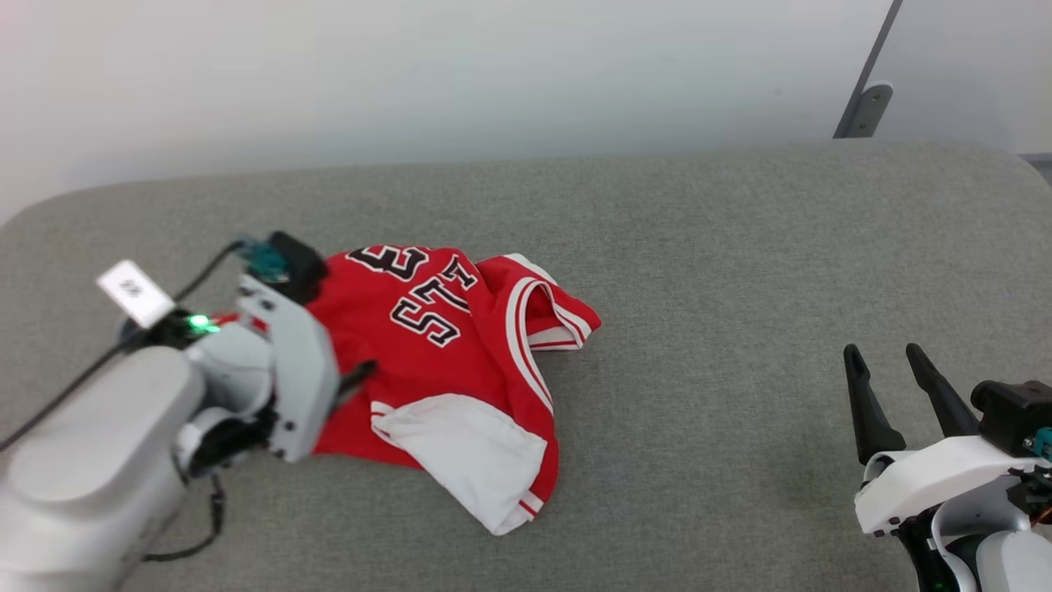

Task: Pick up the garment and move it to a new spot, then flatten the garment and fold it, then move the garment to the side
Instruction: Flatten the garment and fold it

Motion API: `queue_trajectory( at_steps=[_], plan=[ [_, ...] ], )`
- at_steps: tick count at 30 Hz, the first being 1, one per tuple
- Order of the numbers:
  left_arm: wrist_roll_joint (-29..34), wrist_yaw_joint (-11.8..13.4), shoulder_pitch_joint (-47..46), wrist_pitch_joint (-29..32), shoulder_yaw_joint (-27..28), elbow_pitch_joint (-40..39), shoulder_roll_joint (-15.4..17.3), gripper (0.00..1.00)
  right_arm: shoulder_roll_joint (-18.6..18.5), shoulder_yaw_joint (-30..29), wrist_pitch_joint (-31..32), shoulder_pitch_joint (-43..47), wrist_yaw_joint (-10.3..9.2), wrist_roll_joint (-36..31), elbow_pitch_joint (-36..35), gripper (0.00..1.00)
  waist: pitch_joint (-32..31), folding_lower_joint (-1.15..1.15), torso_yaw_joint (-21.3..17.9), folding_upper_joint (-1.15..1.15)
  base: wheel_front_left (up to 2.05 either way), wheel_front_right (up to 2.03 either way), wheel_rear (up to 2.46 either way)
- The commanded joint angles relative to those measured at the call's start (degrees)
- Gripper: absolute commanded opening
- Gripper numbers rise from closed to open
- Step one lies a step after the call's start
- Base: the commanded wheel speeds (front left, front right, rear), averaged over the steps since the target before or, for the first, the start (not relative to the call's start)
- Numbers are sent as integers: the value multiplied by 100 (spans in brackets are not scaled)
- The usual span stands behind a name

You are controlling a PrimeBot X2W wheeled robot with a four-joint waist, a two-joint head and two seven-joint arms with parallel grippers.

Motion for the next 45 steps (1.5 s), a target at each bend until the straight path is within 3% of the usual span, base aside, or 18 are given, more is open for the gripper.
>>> queue_trajectory(
  at_steps=[1, 9, 21, 22, 23, 24, 25, 35, 45],
  plan=[
    [-61, -13, 21, 46, -46, -213, -57, 100, -7, 17, -31, -10, -8, 62, -20, 100, 47, 0, -52, 0, 0, 0, 0],
    [-71, -14, 155, 228, -271, -531, -83, 100, 21, 67, -129, -123, -8, 104, 4, 100, 234, 0, -282, 0, 0, 0, 0],
    [-139, -17, 288, 88, -492, 65, -104, 100, 73, 107, -287, -216, -8, 100, 79, 100, 522, 0, -620, 0, 0, 0, 0],
    [-171, -17, 282, 93, -518, 97, -114, 86, 74, 102, -300, -223, -8, 98, 86, 100, 530, 0, -627, 0, 0, 0, 0],
    [-197, -18, 266, 86, -554, 88, -128, 56, 75, 98, -305, -229, -8, 94, 88, 100, 539, 0, -631, 0, 0, 0, 0],
    [-252, -18, 255, 69, -573, 79, -141, 41, 77, 92, -319, -232, -8, 89, 92, 100, 546, 0, -630, 0, 0, 0, 0],
    [-285, -18, 240, 76, -601, 76, -141, 0, 79, 83, -321, -229, -8, 82, 95, 100, 549, 0, -625, 0, 0, 0, 0],
    [-614, -16, 91, 60, -890, -427, 2, 0, 106, 6, -329, -184, -8, 16, 130, 100, 448, 0, -396, 0, 0, 0, 0],
    [-923, 76, 348, 36, -844, -1385, 888, 0, 54, -36, -265, -30, -8, 55, 134, 100, 224, 0, -15, 0, 0, 0, 0]
  ],
)
